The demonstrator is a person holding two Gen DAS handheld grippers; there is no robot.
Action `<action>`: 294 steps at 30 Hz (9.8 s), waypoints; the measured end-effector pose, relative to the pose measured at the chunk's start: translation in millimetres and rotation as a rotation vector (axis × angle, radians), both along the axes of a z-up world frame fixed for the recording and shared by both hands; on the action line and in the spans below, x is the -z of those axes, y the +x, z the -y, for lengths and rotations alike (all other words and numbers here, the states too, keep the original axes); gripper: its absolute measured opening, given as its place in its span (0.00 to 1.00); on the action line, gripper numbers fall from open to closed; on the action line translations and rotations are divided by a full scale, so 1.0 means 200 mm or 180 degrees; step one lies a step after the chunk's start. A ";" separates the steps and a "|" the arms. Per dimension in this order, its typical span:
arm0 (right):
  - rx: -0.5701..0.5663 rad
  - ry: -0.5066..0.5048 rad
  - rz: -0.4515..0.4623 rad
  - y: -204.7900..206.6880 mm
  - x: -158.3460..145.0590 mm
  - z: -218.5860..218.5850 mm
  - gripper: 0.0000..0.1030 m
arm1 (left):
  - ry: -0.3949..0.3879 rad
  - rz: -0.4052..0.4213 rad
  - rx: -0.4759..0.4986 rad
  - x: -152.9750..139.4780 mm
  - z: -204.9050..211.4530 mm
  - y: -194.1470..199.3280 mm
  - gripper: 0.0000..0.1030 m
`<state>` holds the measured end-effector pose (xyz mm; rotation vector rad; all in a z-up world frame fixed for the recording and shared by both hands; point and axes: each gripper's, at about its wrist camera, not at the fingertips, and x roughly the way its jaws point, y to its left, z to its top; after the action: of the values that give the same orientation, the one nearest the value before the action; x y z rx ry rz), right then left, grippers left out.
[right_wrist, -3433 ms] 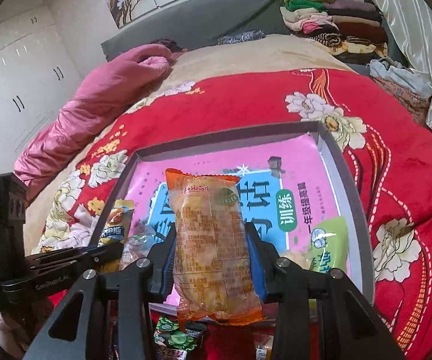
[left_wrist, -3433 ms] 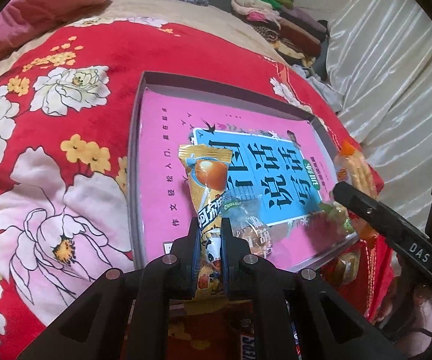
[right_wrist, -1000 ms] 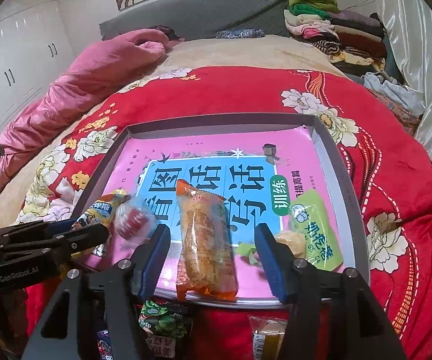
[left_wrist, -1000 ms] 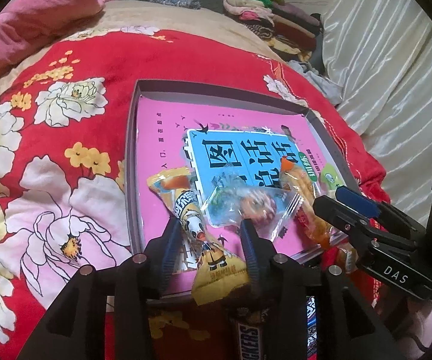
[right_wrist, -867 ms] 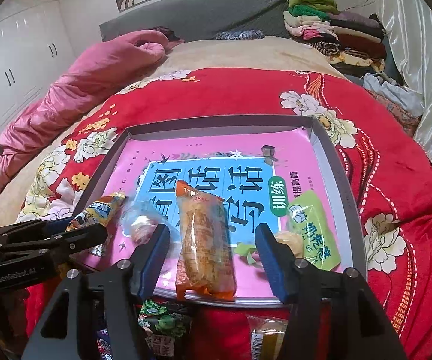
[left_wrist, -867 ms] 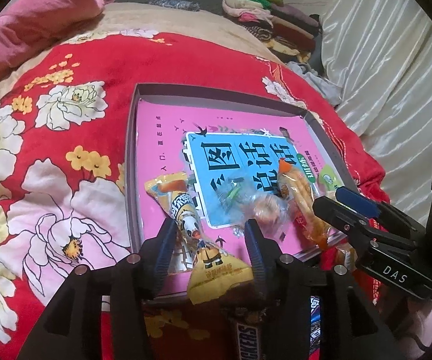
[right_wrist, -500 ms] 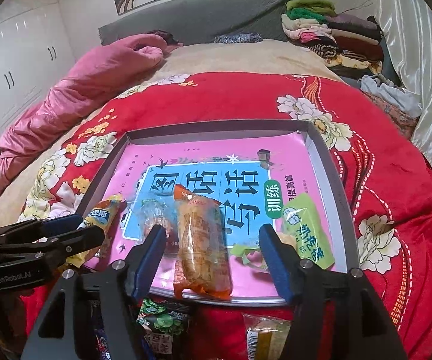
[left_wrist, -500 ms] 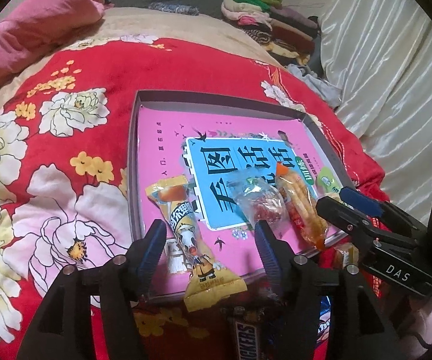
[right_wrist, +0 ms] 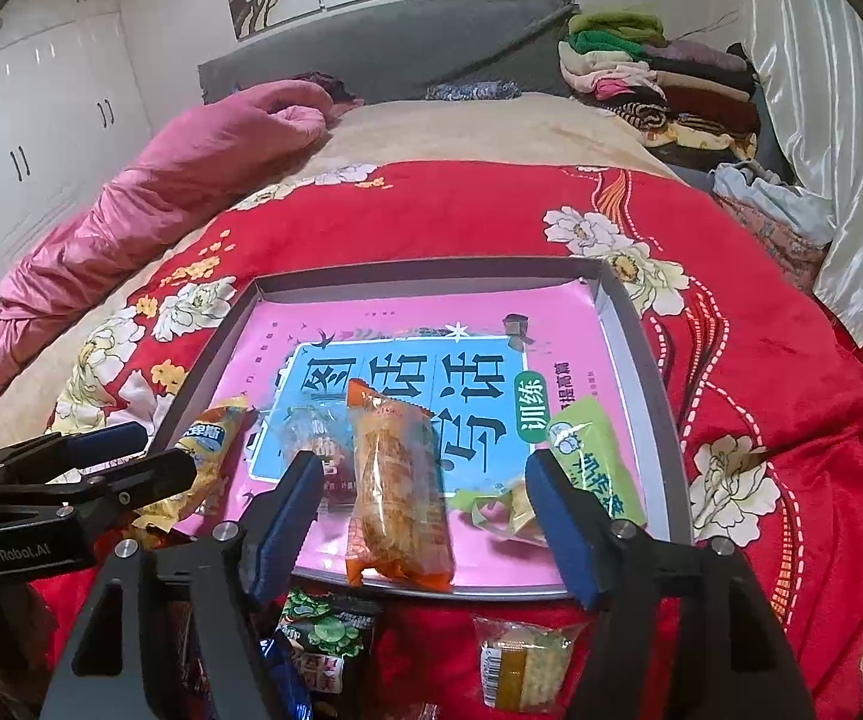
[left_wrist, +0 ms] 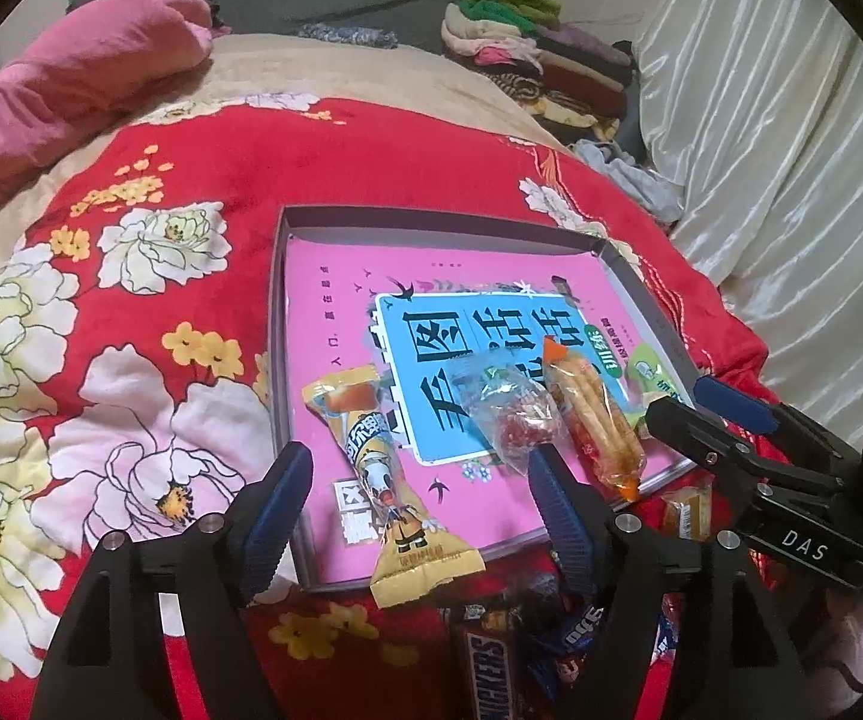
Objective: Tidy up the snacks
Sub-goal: 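Move both tools back toward the snacks beside the tray, then grasp the Snickers bar with the left tool while the right tool grasps the clear cookie bag, then lower the Snickers bar into the tray with the left tool while the right tool releases the cookie bag, then grasp the blue cookie packet with the left tool while the right tool grasps the clear pastry bag, then place the blue packet in the tray with the left tool while the right tool drops the pastry bag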
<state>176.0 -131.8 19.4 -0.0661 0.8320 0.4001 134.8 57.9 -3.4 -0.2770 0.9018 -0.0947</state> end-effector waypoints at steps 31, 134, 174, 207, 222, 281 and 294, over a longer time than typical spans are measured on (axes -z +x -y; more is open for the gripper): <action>-0.0003 -0.0016 0.0127 -0.18 -0.08 0.12 0.75 | 0.0140 0.0147 -0.0066 -0.11 0.04 -0.22 0.76; -0.0041 0.0307 0.0113 -0.06 -0.01 0.32 0.36 | -0.0023 -0.0131 -0.0039 -0.07 0.15 -0.22 0.29; 0.0093 0.0233 -0.0018 0.06 0.10 0.25 0.55 | 0.0076 -0.0254 -0.0157 0.09 0.16 0.08 0.54; -0.0233 0.0153 0.0143 -0.29 -0.04 0.26 0.69 | 0.0079 -0.0185 -0.0107 -0.08 0.17 -0.19 0.71; -0.0477 0.0119 -0.0260 -0.46 0.10 0.23 0.69 | -0.0088 -0.0490 0.0215 0.04 0.25 -0.36 0.72; -0.0416 0.0383 -0.0034 -0.37 0.08 0.31 0.37 | -0.0336 -0.0429 -0.0102 0.02 0.18 -0.28 0.46; -0.0815 0.0490 -0.0337 -0.40 0.18 0.27 0.65 | -0.0380 -0.0467 -0.0062 0.06 0.20 -0.21 0.46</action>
<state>95.1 -186.4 -15.9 -0.0082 0.8975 0.7124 92.4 17.8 -15.8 -0.4079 1.0407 -0.1115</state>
